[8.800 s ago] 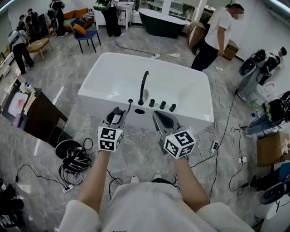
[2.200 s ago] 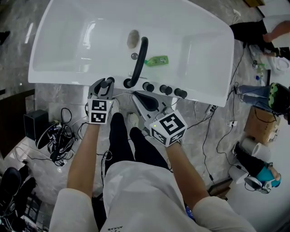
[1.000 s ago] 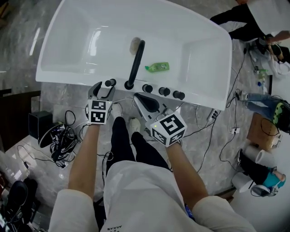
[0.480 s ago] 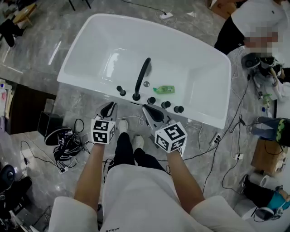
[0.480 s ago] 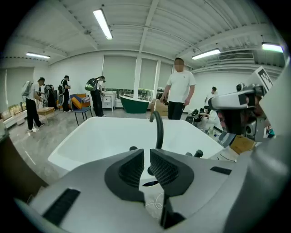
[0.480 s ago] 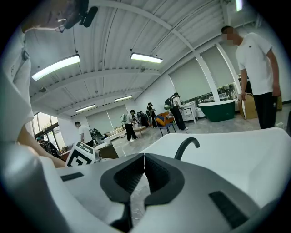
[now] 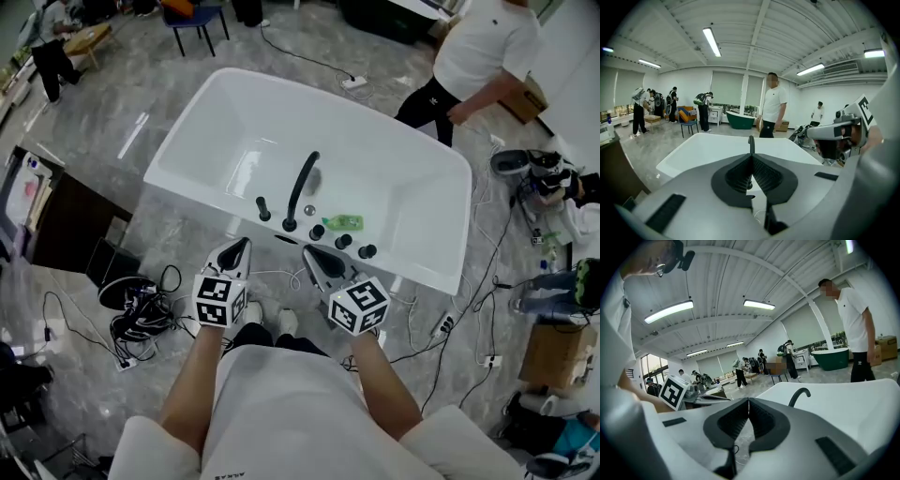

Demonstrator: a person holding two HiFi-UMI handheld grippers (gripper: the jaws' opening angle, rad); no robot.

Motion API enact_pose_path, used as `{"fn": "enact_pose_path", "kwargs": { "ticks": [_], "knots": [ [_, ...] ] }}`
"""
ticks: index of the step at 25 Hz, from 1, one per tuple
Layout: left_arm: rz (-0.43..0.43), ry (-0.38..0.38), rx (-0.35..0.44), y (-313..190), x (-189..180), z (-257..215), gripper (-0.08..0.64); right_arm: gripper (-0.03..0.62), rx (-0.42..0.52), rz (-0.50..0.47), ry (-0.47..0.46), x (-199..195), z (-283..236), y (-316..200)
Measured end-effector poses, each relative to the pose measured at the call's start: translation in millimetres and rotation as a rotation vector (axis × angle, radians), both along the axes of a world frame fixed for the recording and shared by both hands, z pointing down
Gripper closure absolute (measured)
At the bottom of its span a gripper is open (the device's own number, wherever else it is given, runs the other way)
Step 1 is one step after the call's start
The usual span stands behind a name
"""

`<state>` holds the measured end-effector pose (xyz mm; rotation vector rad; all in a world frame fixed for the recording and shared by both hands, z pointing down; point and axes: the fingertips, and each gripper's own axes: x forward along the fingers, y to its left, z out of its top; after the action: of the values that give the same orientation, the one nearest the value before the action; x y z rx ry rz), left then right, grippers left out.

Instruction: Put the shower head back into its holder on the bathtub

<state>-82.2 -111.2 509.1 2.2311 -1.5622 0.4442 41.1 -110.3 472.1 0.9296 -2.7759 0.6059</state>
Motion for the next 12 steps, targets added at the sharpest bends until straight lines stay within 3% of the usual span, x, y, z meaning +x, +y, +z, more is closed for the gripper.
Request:
{"fn": "enact_pose_path", "kwargs": {
  "ticks": [12],
  "knots": [
    [0.074,0.028,0.067,31,-25,-40,0.551,0.577,0.064,0.048,-0.002,-20,-37,24]
  ]
}}
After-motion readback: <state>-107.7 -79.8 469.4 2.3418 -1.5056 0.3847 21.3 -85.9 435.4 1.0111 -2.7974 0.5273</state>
